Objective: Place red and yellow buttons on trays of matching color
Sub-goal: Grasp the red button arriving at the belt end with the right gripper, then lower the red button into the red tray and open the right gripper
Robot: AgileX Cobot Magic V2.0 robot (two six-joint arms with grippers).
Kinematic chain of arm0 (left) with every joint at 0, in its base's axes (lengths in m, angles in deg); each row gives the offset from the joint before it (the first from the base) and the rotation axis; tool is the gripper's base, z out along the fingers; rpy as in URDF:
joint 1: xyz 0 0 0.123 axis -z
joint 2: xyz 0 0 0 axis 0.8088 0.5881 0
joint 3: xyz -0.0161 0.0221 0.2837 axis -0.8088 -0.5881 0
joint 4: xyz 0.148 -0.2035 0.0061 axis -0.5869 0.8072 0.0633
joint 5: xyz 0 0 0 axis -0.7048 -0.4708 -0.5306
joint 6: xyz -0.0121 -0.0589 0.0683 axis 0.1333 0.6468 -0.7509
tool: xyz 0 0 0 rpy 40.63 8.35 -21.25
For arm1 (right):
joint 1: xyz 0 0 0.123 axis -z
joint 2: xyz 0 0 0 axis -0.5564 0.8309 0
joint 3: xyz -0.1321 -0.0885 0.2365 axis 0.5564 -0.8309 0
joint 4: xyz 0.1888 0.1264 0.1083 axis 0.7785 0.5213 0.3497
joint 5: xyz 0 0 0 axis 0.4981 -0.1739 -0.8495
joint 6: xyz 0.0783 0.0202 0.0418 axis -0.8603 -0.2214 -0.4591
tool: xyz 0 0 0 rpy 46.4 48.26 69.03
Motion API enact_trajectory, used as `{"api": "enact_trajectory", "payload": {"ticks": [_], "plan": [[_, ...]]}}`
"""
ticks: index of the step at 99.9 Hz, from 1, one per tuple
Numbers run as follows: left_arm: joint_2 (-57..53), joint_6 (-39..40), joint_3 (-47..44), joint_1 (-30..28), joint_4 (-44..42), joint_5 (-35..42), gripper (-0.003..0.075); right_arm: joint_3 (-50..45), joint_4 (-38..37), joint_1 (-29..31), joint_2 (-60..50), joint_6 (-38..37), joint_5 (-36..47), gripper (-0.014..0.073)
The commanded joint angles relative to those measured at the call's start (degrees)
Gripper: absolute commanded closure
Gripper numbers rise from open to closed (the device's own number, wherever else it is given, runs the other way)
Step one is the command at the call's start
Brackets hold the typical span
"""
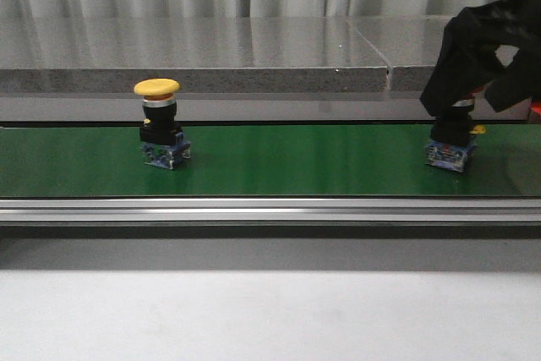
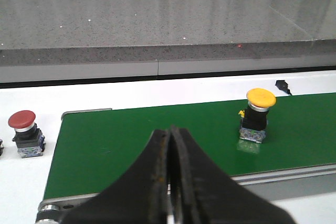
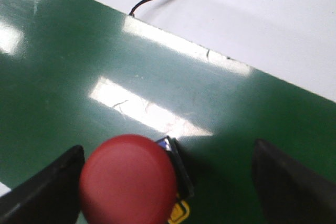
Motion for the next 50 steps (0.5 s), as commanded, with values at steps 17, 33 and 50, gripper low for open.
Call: {"api": "enact_trajectory", "payload": {"ticks": [17,33,50], "plan": [[0.40,0.15,1.64,0.41,0.55,4.26,0.0739,4.27,1.43,0.34,-0.27,-0.55,-4.92,0.0421],[0.40,0.15,1.64,0.41,0.55,4.26,0.0739,10.30,1.31,3.72,-0.27,-1.45,-14.14,0.0580],[0.40,0.15,1.64,0.41,0.55,4.26,0.0739,18.77,0.75,11.32,-0.27,-3.13,-17.15,0.0580]]}}
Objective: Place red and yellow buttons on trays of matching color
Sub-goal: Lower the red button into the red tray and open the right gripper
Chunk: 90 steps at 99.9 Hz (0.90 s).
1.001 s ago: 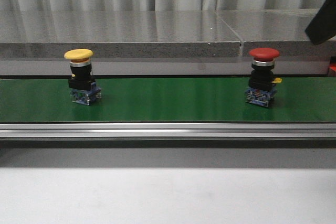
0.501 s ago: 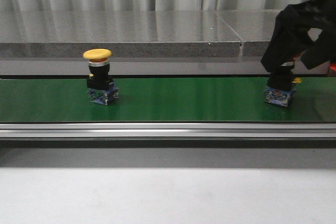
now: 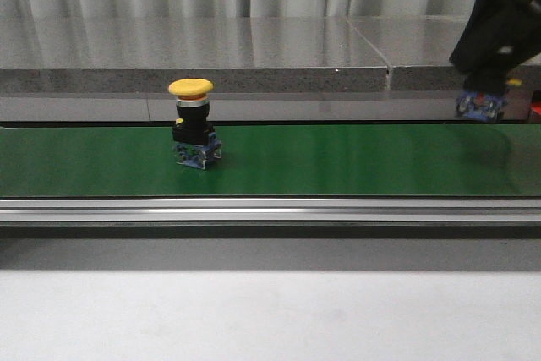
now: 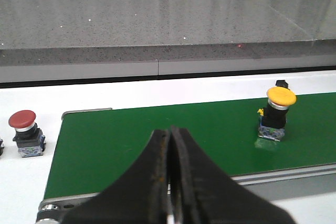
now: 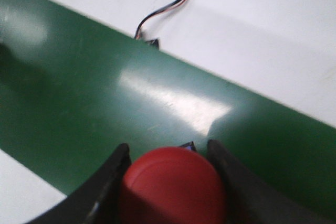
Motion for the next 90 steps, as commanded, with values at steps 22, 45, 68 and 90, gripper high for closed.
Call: {"api": "enact_trajectory", "payload": {"ticks": [22,45,68,90], "plan": [[0.40,0.15,1.64,0.41,0.55,4.26,0.0739,14.63,0.65,16.74,-0.04,-1.26,-0.84,0.0580],[0.40,0.15,1.64,0.41,0.55,4.26,0.0739,20.37,0.65,28.14,5.44,-2.21,4.56,0.0580],[0.40,0.15,1.64,0.41,0.55,4.26,0.0739,21.24,0.69,34.76,12.93,-2.62,11.64,0.0580],[0.40,0.15,1.64,0.41,0.55,4.26,0.0739,21.24,0.69,36.17,19.24,-2.62,12.03,0.0580]]}}
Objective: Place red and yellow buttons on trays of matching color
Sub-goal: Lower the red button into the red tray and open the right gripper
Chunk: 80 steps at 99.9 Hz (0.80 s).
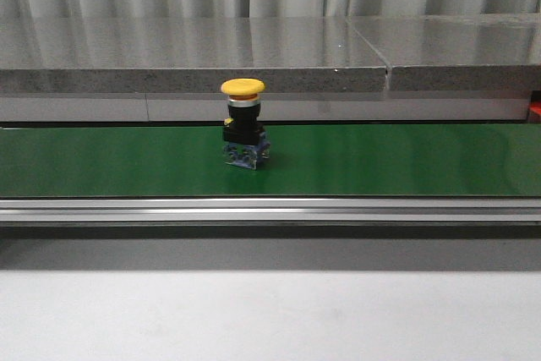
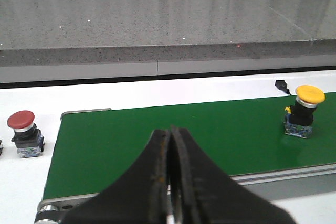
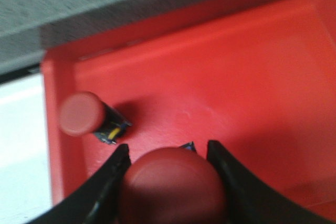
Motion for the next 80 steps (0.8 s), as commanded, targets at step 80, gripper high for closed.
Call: {"api": "enact_trajectory", "payload": {"ticks": [80], "plan": [[0.40,0.15,1.64,0.41,0.55,4.26,0.0739,1.98,1.45,0.16,7.92,0.07,6.06,0.0575]]}}
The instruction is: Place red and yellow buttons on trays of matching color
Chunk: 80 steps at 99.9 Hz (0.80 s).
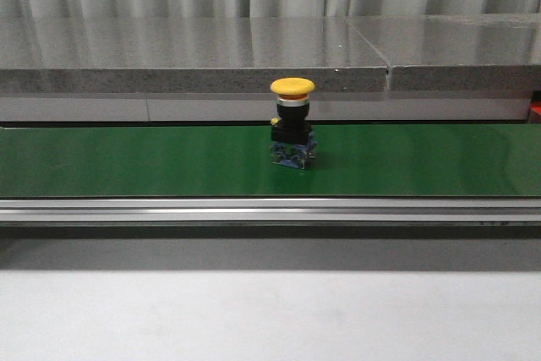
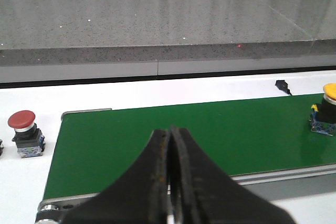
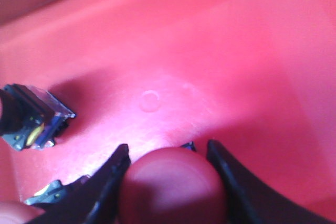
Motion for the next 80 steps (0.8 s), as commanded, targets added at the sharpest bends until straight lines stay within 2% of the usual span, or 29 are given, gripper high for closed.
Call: {"api": "enact_trajectory", "payload": {"ticks": [1,13,20,28,29,38,48,53,80], "plan": [[0.40,0.15,1.64,0.41,0.55,4.26,0.0739,1.87,1.45,0.16,-2.70,0.07,1.13,0.0575],[0.40,0.15,1.64,0.41,0.55,4.26,0.0739,1.87,1.45,0.16,-2.14,0.07,0.24,0.0549],[0.40,0.15,1.64,0.41,0.55,4.26,0.0739,1.87,1.45,0.16,-2.01,0.07,-0.24,0.0473],[0.40,0.15,1.64,0.41,0.55,4.26,0.0739,1.87,1.45,0.16,-2.01,0.07,-0.65,0.0308],[0.40,0.15,1.64,0.41,0.55,4.26,0.0739,1.87,1.45,0.16,-2.01,0.07,-0.64,0.0308],[0.40,0.15,1.64,0.41,0.55,4.26,0.0739,1.87,1.47,0.16,-2.31,0.07,-0.58,0.0095],[0.40,0.15,1.64,0.41,0.55,4.26,0.0739,1.87,1.52,0.16,-3.09,0.07,-0.15,-0.0044],[0.40,0.15,1.64,0.41,0.55,4.26,0.0739,1.87,1.52,0.21,-3.99,0.07,0.28,-0.0066],[0.40,0.15,1.64,0.41,0.55,4.26,0.0739,1.87,2.61,0.21,-10.07,0.07,1.50,-0.0059]]}}
